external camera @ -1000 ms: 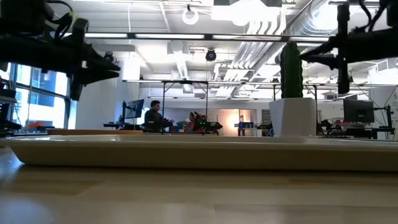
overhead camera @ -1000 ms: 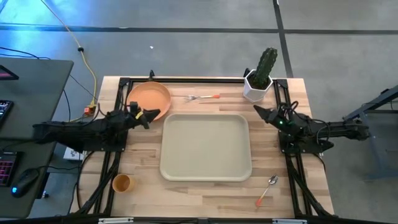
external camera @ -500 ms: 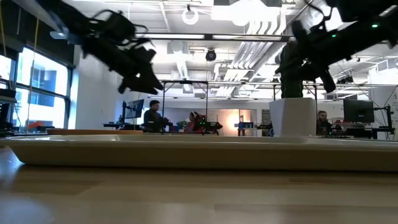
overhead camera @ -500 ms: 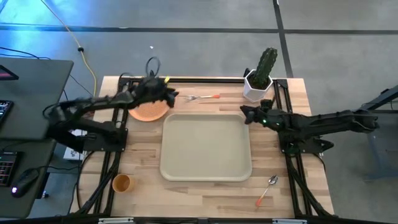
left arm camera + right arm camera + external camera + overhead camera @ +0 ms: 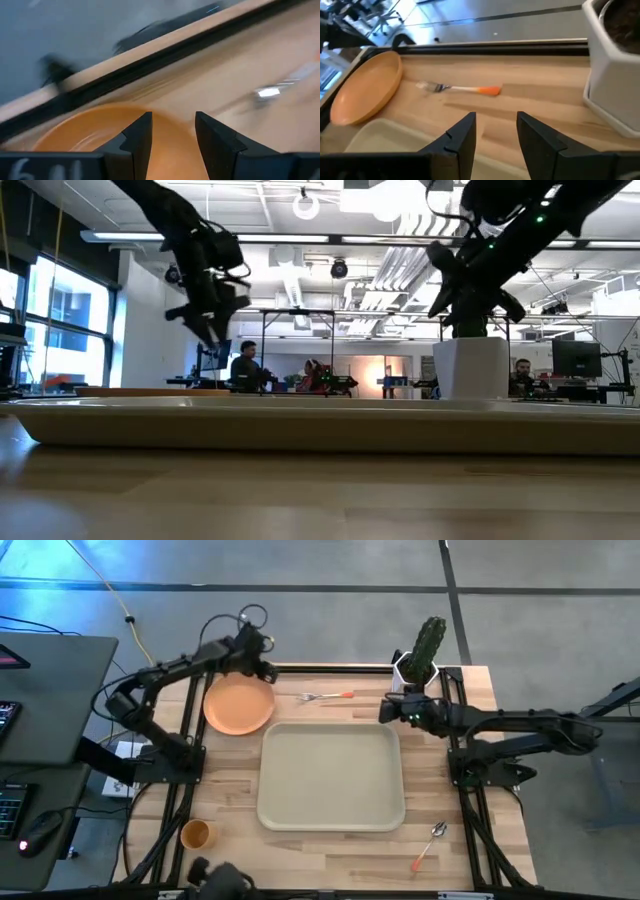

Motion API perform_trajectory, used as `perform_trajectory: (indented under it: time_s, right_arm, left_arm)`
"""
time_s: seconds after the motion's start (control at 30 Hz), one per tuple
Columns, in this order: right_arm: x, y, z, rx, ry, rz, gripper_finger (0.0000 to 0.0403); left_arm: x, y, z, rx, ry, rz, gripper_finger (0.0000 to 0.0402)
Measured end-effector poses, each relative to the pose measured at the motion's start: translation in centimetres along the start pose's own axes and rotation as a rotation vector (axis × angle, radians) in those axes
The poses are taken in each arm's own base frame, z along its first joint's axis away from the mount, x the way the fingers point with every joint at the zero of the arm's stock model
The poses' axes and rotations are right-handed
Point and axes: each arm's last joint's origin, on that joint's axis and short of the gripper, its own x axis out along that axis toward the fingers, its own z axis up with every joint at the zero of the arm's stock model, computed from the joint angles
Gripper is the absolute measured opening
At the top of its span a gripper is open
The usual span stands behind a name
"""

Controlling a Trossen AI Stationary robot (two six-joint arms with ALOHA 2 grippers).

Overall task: Pick and place plate/cup/fork/spoon on tray
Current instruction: Put the orange plate on the middle of the light brown serving tray

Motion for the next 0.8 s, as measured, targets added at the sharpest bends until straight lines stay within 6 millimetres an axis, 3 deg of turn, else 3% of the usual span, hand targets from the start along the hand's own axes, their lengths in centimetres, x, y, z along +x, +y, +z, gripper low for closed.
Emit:
perform_trajectory:
  time_s: [0.17, 0.5, 0.8]
  right_arm:
    - [1.5, -0.6, 0.3, 0.017, 0.042, -0.031, 0.0133]
    - [2.9, -0.5, -0.4, -0.015, 0.082, -0.036, 0.0133]
    - [3.9, -0.3, -1.0, -0.020, 0.111, -0.031, 0.0134]
  left_arm:
    - [0.3, 2.7, 0.1, -0.066, 0.206, 0.182, 0.0140]
    - [1.2, 6.6, -1.0, -0.068, 0.420, 0.239, 0.0140]
    - [3.9, 7.3, -0.3, -0.090, 0.515, 0.289, 0.0140]
